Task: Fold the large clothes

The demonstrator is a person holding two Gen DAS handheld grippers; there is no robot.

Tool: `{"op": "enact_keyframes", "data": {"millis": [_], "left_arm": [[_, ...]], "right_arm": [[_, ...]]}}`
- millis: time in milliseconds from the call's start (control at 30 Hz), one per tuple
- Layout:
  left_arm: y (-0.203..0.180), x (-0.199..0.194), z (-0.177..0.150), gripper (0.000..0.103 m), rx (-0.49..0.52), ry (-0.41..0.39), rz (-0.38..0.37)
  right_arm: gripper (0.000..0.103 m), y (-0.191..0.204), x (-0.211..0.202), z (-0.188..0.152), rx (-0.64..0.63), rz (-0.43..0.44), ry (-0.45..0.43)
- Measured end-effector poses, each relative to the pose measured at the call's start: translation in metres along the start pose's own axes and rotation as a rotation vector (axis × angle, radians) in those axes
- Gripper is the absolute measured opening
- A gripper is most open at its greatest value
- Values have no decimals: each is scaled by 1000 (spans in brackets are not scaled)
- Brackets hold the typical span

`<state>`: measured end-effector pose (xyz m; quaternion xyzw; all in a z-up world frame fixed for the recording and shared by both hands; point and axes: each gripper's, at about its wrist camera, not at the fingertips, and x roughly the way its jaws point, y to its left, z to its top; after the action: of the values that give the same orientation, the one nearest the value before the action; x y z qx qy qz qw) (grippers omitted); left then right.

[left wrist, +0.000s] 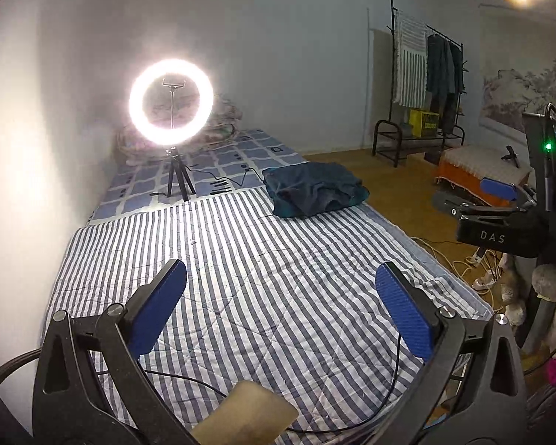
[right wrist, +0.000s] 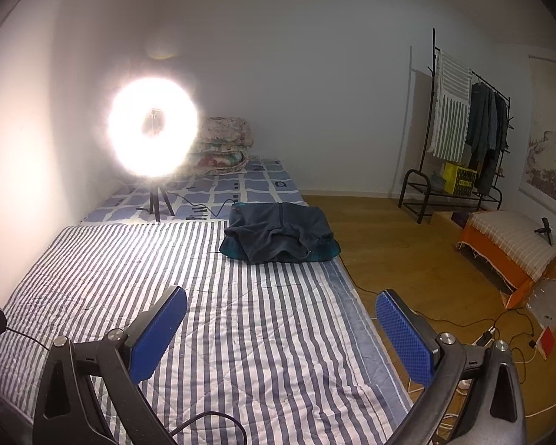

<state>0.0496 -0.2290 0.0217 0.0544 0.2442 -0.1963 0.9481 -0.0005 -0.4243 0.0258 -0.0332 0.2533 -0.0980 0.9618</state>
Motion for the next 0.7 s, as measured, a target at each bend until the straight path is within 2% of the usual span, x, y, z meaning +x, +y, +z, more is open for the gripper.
{"op": "enact_keyframes", "data": {"millis": [700], "left_arm": [[-1, 0, -1, 103, 4, 0, 6]], "right_arm": [[103, -1, 6, -4, -23, -13, 11]]}}
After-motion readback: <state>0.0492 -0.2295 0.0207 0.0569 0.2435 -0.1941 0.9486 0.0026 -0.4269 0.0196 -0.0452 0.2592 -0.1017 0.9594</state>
